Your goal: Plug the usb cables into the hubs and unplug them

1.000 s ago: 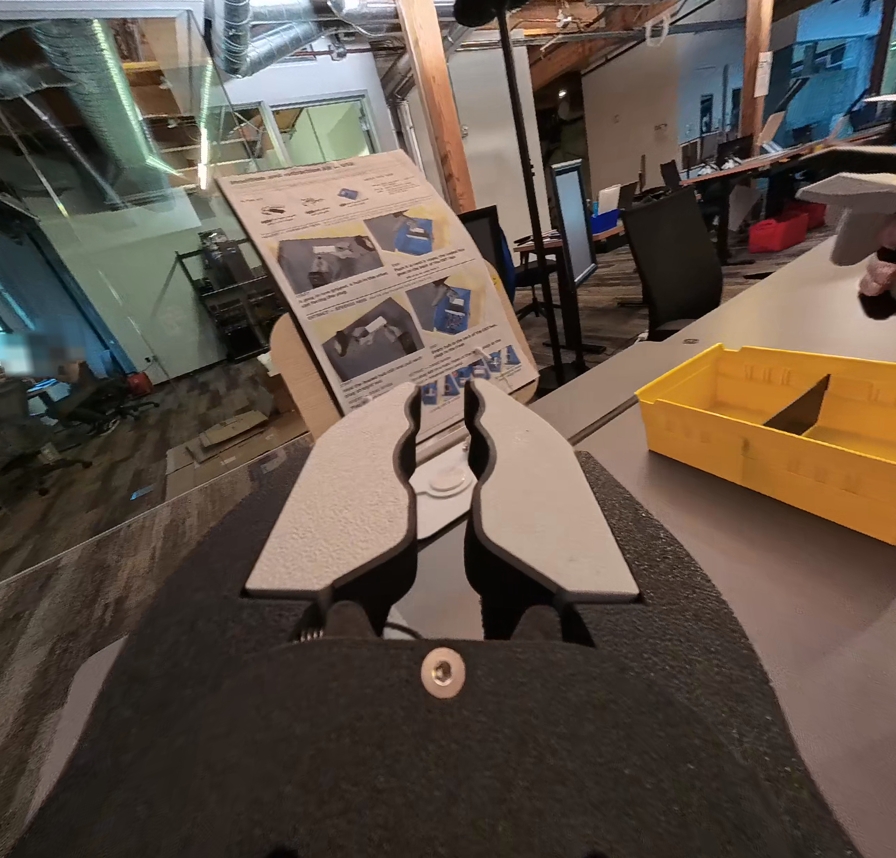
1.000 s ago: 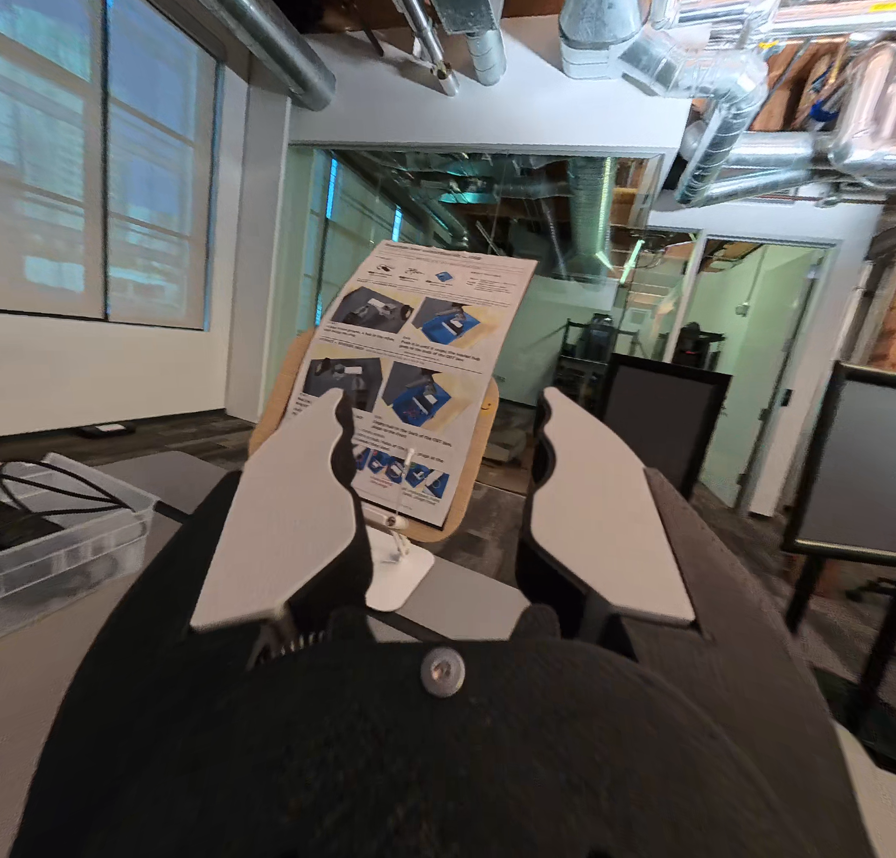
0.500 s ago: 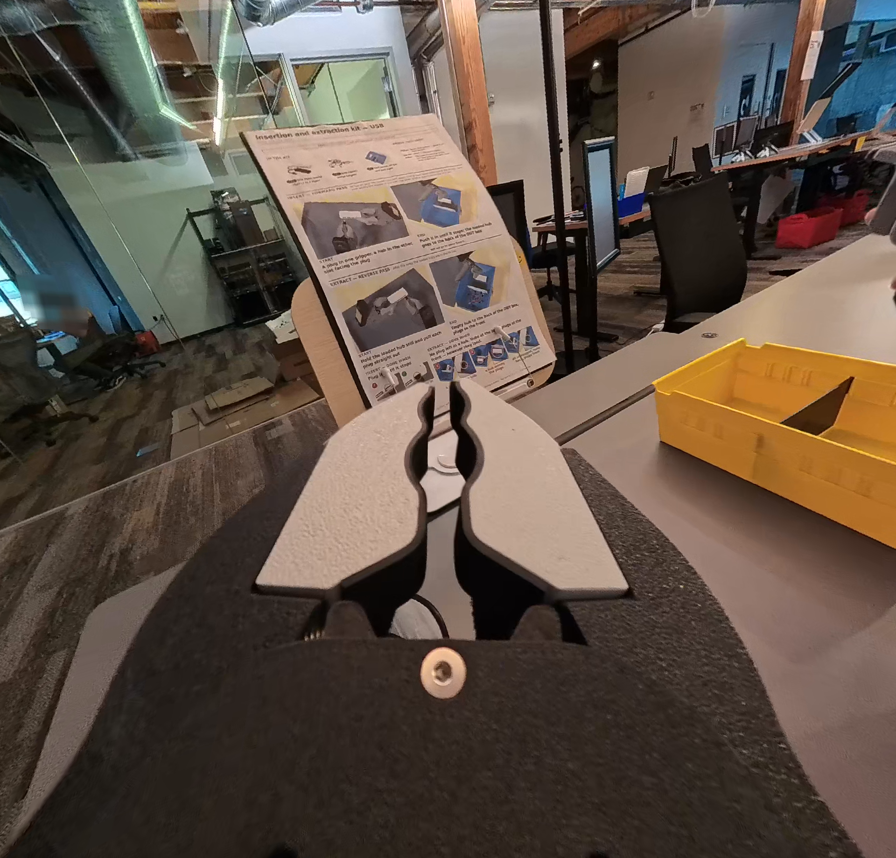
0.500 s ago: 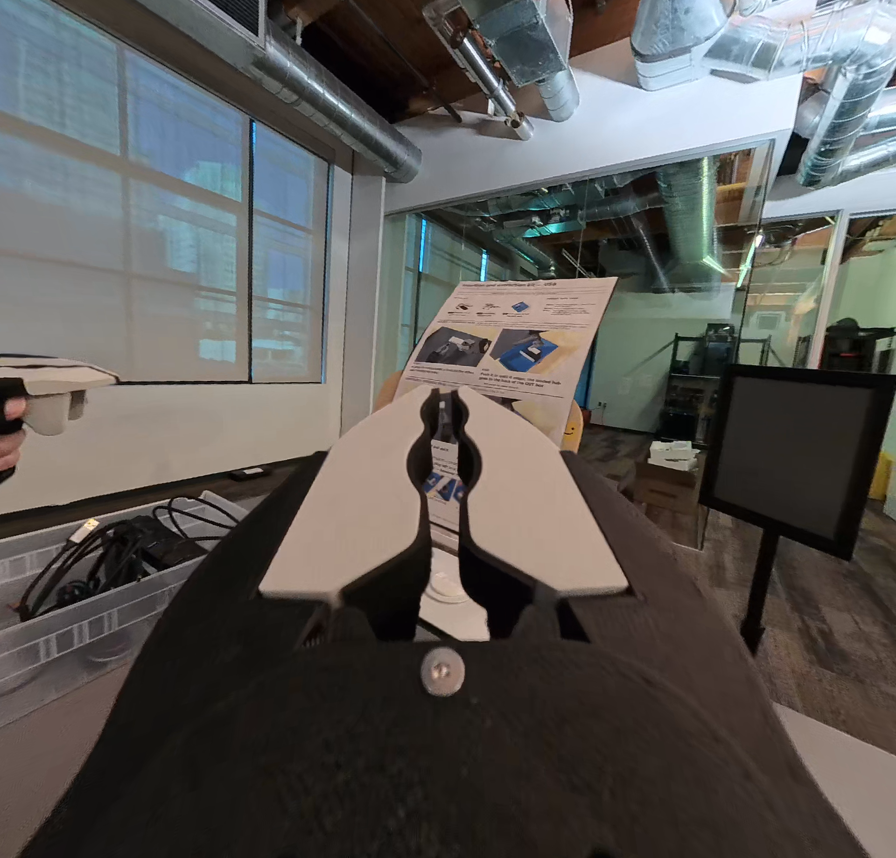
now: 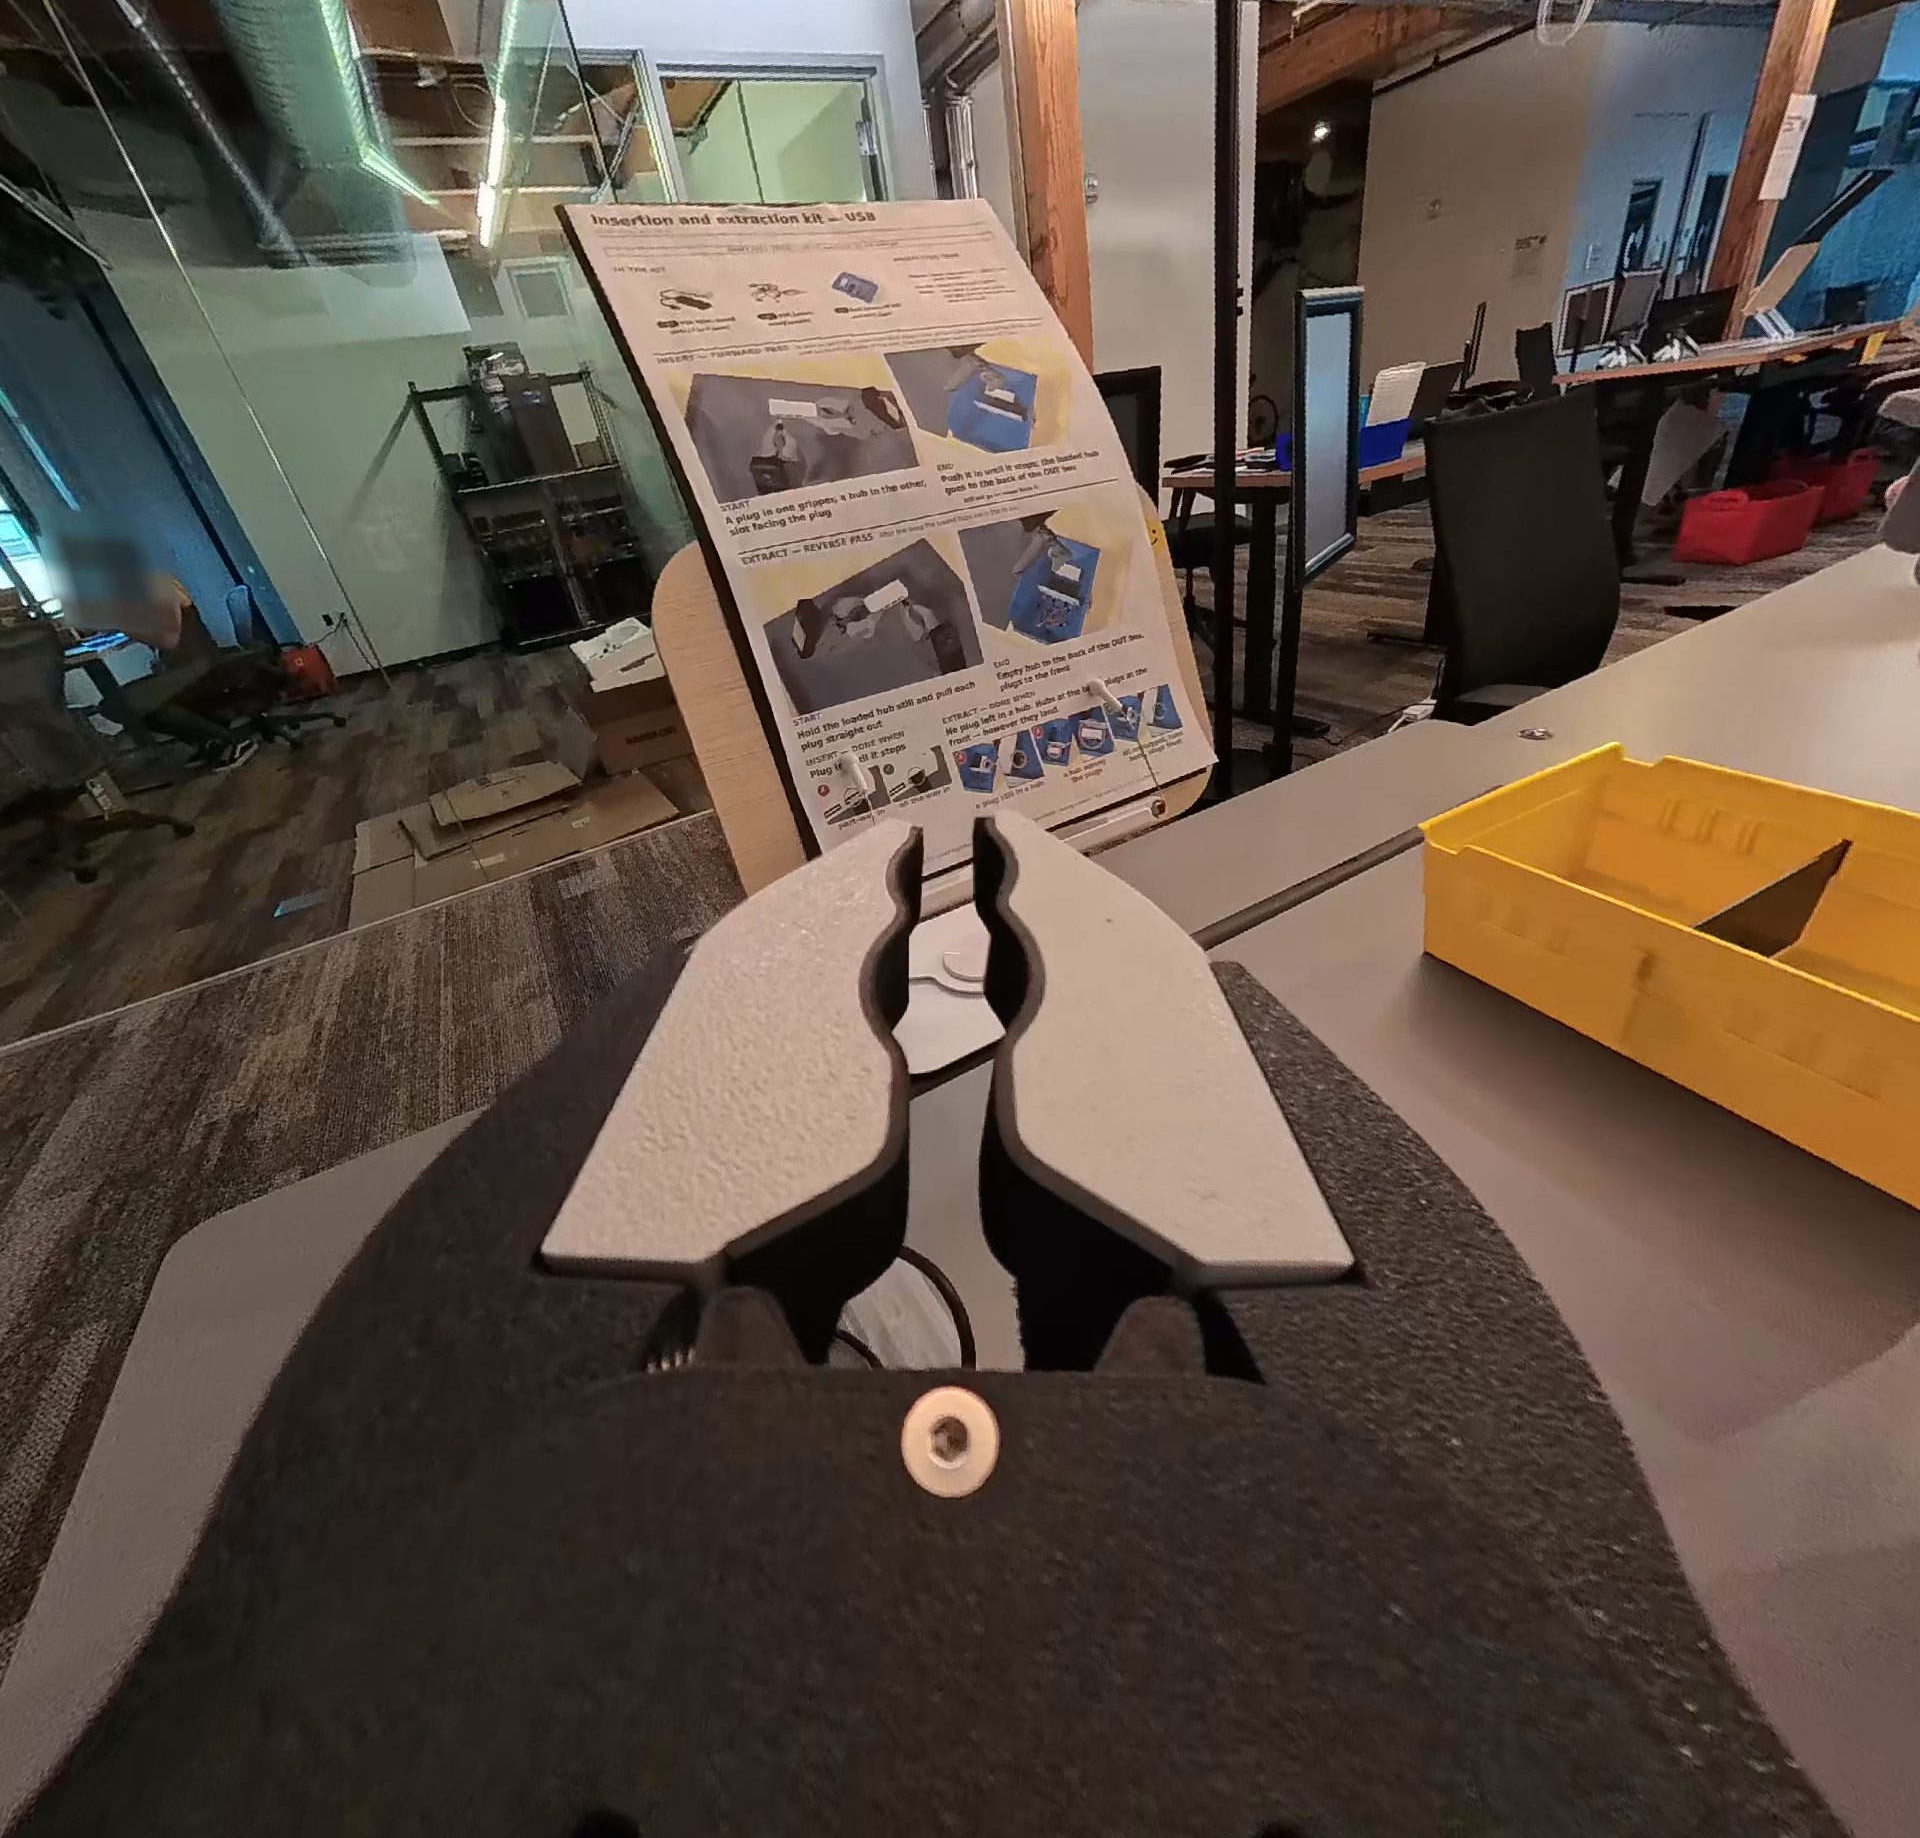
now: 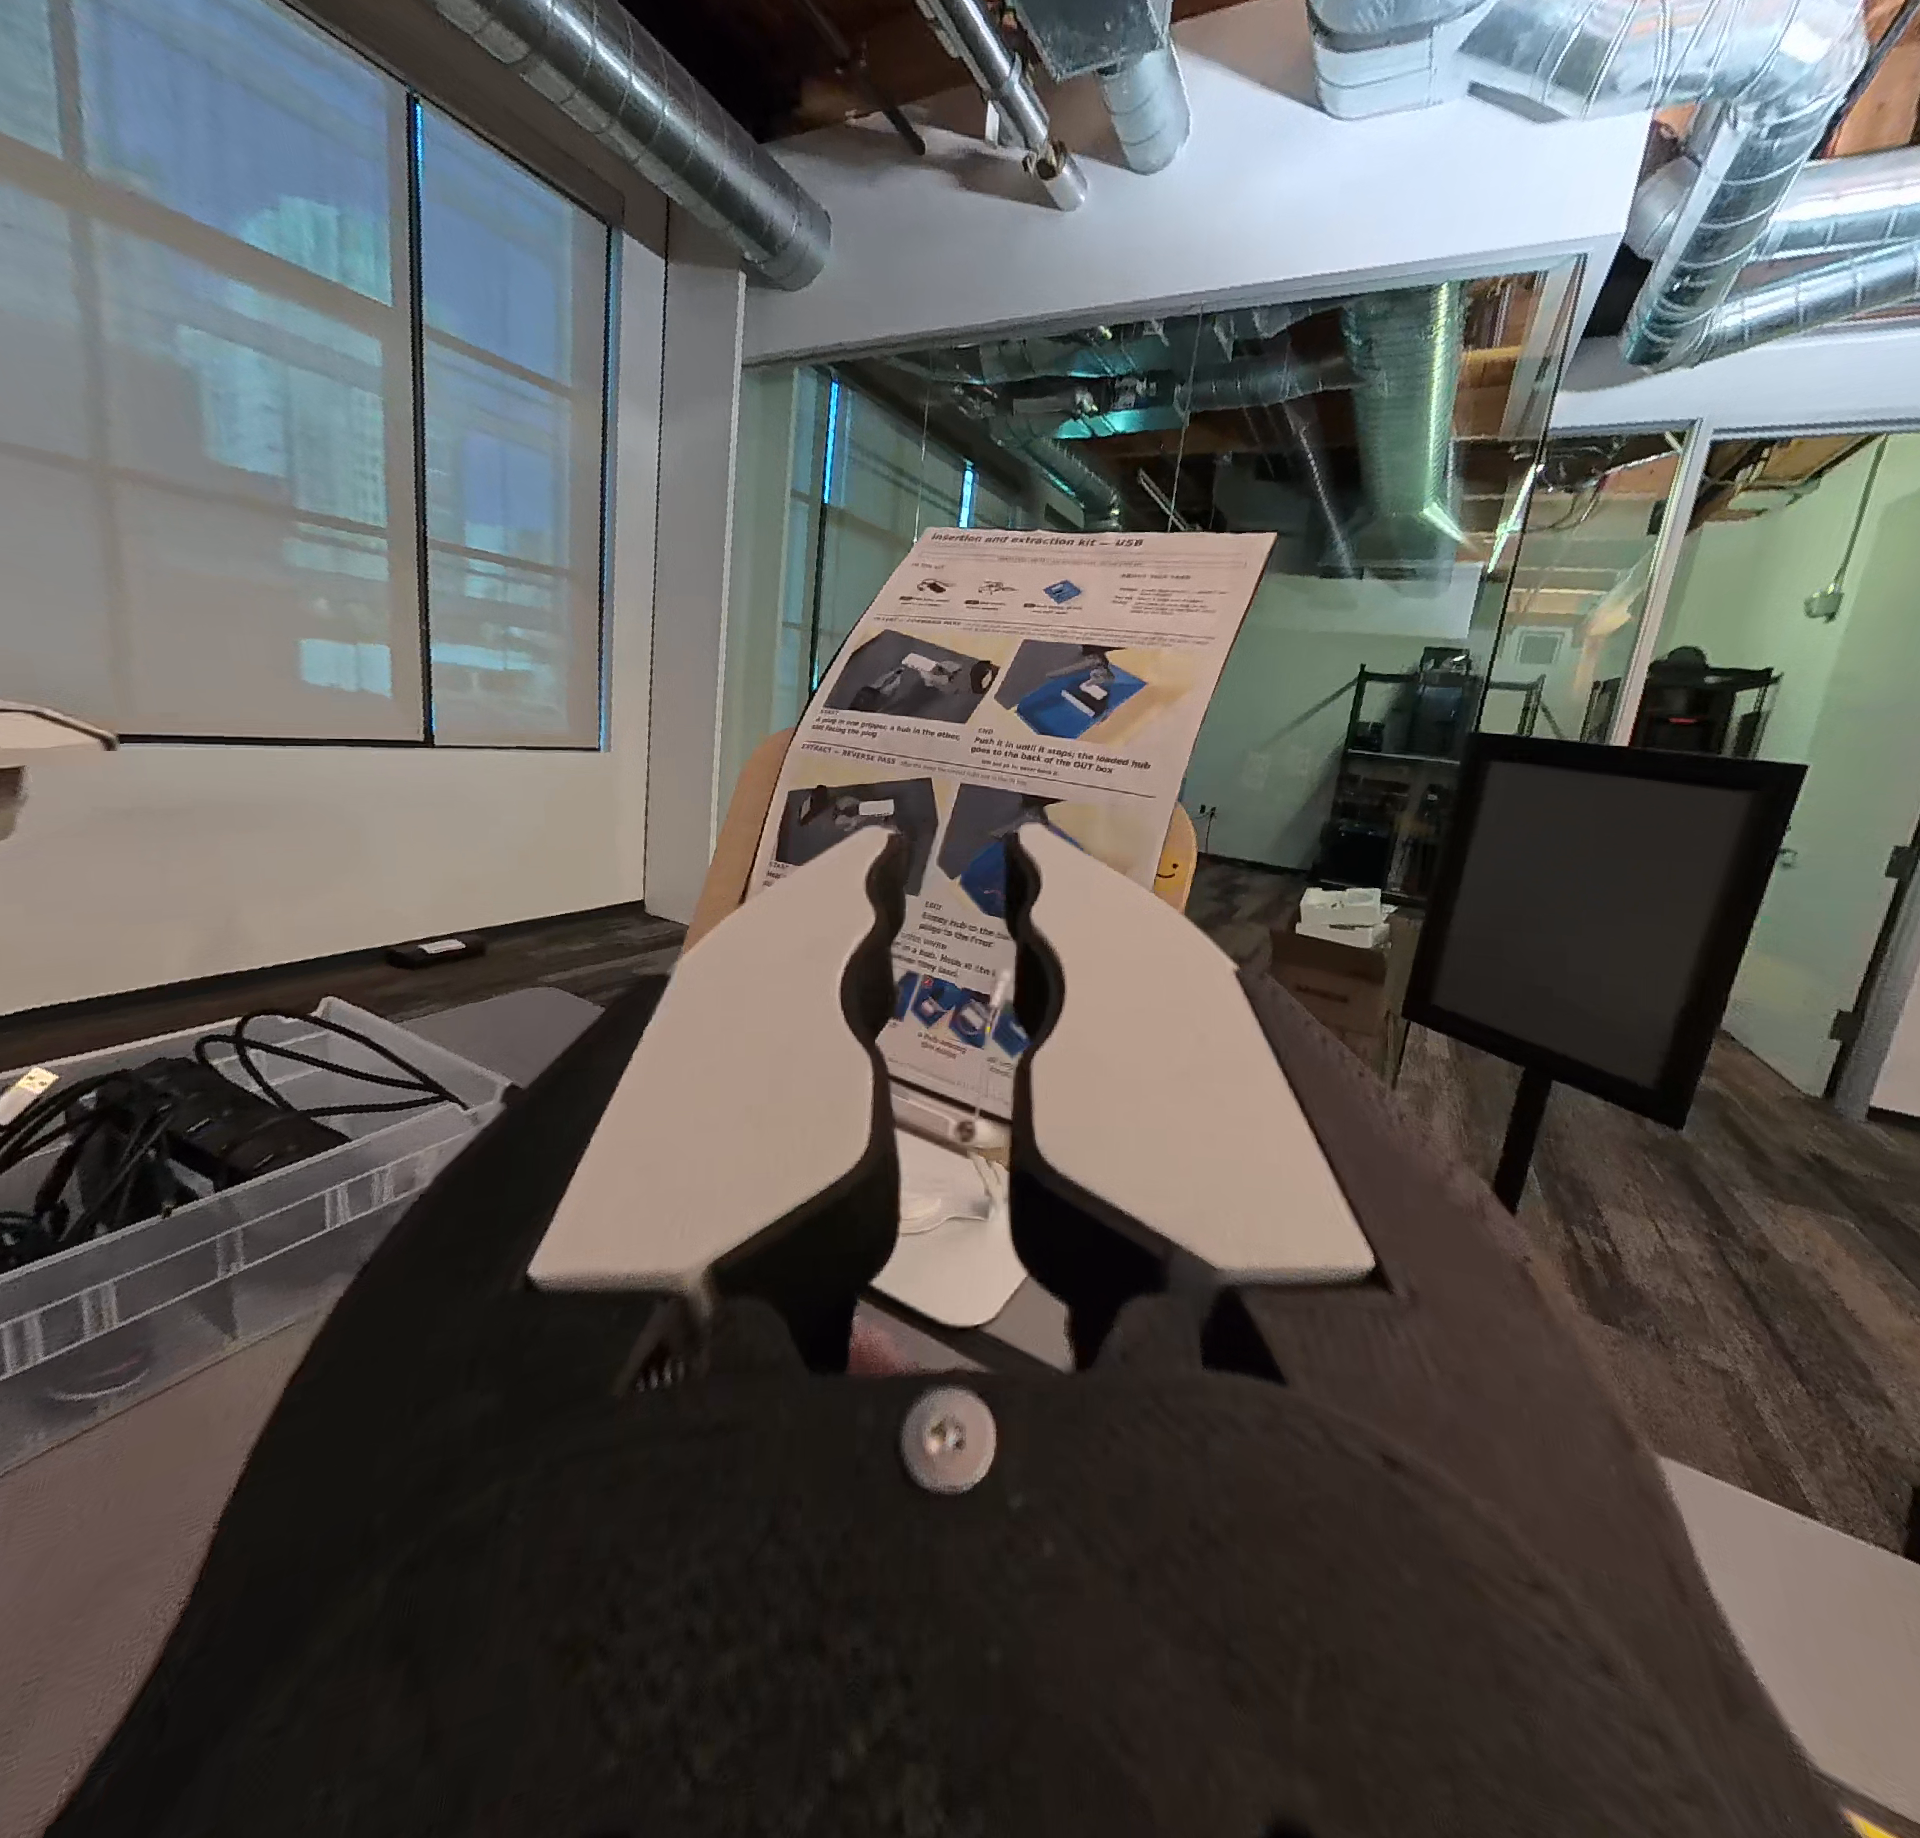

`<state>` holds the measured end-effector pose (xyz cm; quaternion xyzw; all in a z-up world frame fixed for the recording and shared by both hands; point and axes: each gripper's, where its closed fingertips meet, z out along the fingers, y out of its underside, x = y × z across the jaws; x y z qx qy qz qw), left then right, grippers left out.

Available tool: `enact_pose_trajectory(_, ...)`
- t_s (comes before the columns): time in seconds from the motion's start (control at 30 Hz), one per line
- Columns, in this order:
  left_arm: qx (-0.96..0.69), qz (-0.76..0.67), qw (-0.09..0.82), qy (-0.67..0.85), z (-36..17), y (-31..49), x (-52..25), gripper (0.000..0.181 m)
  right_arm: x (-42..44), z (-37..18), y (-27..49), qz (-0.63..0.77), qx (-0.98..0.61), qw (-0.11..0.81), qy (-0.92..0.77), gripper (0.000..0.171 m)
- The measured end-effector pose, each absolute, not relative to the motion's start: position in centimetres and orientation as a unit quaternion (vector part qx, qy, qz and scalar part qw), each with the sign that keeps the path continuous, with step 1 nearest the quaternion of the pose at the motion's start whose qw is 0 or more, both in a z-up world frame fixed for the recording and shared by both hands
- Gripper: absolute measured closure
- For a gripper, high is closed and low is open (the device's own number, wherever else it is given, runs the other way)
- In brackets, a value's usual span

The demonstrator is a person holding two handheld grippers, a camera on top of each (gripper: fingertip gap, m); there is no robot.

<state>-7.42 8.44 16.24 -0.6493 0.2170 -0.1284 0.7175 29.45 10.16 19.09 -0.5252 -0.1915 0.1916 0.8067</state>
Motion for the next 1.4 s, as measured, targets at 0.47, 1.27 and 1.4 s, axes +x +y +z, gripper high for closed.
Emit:
enact_pose_trajectory(0.47,-0.668,-0.115,0.705,0.208,15.8,8.2,-9.2,0.163,27.7,17.5,10.7,0.194,-0.536,0.792,-0.219,0.154)
enact_pose_trajectory(1.27,-0.825,0.101,0.261,0.491,-1.1,13.7,-24.0,0.143,24.8,14.5,10.6,0.148,-0.583,0.720,-0.345,0.142)
enact_pose_trajectory(1.4,-0.832,0.127,0.171,0.512,-5.0,13.4,-26.3,0.136,24.8,14.5,10.4,0.152,-0.581,0.719,-0.348,0.142)
